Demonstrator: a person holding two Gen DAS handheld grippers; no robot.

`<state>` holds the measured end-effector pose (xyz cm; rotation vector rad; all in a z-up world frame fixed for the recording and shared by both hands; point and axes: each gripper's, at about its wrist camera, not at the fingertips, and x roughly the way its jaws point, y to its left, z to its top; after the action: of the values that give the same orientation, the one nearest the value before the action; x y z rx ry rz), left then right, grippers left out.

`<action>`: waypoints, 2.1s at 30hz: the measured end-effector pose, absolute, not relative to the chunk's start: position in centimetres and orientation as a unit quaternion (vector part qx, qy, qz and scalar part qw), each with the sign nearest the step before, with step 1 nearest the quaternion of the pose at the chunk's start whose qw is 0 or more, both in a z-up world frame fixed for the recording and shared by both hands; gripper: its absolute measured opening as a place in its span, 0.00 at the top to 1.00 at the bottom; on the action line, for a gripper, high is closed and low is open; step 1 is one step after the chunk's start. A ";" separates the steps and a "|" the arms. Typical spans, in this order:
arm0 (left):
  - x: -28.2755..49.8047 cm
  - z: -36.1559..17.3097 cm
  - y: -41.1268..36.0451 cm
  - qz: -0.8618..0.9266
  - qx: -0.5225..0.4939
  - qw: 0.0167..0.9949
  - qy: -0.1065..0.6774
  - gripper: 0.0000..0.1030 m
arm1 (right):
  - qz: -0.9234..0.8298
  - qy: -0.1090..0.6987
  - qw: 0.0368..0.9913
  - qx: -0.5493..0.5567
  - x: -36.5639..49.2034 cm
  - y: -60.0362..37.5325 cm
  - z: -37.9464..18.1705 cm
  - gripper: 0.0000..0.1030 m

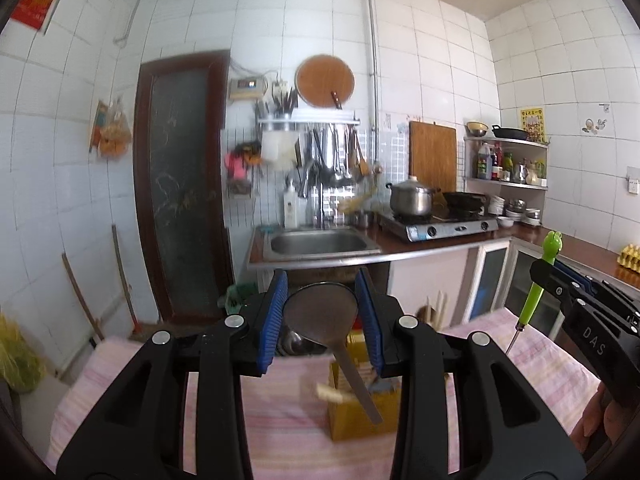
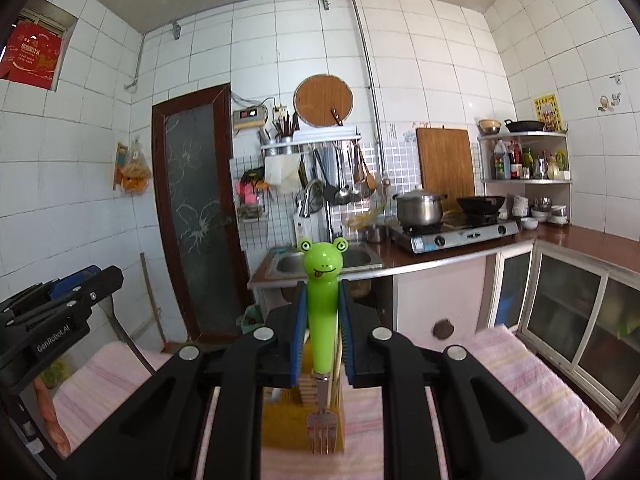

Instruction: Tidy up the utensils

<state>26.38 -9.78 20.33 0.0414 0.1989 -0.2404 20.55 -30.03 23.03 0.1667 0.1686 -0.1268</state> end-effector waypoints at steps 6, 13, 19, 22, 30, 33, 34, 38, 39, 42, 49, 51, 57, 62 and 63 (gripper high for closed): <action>31.8 20.0 -12.0 -0.108 0.043 0.989 0.090 0.67 | -0.059 0.066 0.991 0.100 25.3 -30.7 22.6 0.85; 37.0 14.7 -13.5 -0.102 0.058 0.985 0.126 0.67 | -0.059 0.080 0.991 0.092 29.5 -30.2 18.4 0.85; 38.2 11.6 -13.4 -0.102 0.068 0.979 0.162 0.66 | -0.049 0.140 0.984 0.094 31.0 -30.4 14.7 0.84; 37.3 11.9 -12.4 -0.100 0.064 0.978 0.173 0.47 | -0.056 0.159 0.981 0.091 30.0 -30.8 14.5 0.67; 29.4 14.3 -8.3 -0.087 0.049 0.982 0.160 0.09 | -0.048 0.164 0.982 0.082 22.8 -30.9 16.8 0.42; 25.1 15.0 -6.6 -0.080 0.043 0.985 0.145 0.05 | -0.039 0.161 0.983 0.079 18.6 -30.3 17.1 0.32; 23.3 15.1 -5.9 -0.083 0.041 0.986 0.140 0.05 | -0.035 0.160 0.983 0.077 16.6 -29.9 17.0 0.27; 17.6 14.5 -3.7 -0.082 0.018 0.986 0.144 0.05 | -0.022 0.154 0.986 0.066 10.8 -28.3 16.1 0.19; 15.8 13.9 -3.1 -0.082 0.010 0.986 0.145 0.05 | -0.020 0.151 0.986 0.064 9.1 -27.8 15.8 0.15; 11.6 12.2 -1.9 -0.085 -0.005 0.986 0.144 0.05 | -0.017 0.148 0.987 0.057 5.3 -26.4 14.5 0.10; 5.0 6.1 -0.7 -0.054 -0.012 0.990 0.127 0.05 | -0.036 0.152 0.985 0.070 0.5 -25.1 10.6 0.04; 4.6 4.5 -0.8 -0.052 -0.002 0.990 0.133 0.05 | -0.047 0.158 0.984 0.066 0.1 -24.8 9.5 0.04; 4.3 1.4 -0.5 -0.047 -0.008 0.989 0.143 0.05 | -0.055 0.166 0.984 0.046 0.0 -23.8 6.8 0.04; 4.0 0.1 -1.1 -0.042 0.020 0.991 0.129 0.05 | -0.058 0.159 0.985 0.026 -0.3 -23.1 5.5 0.04; 4.0 0.1 -1.2 -0.043 0.022 0.991 0.128 0.05 | -0.059 0.160 0.985 0.028 -0.2 -23.2 5.4 0.04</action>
<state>4.01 -1.24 0.14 0.0436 0.2561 -0.0867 -0.25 -23.17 5.37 0.0562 0.3223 -0.1195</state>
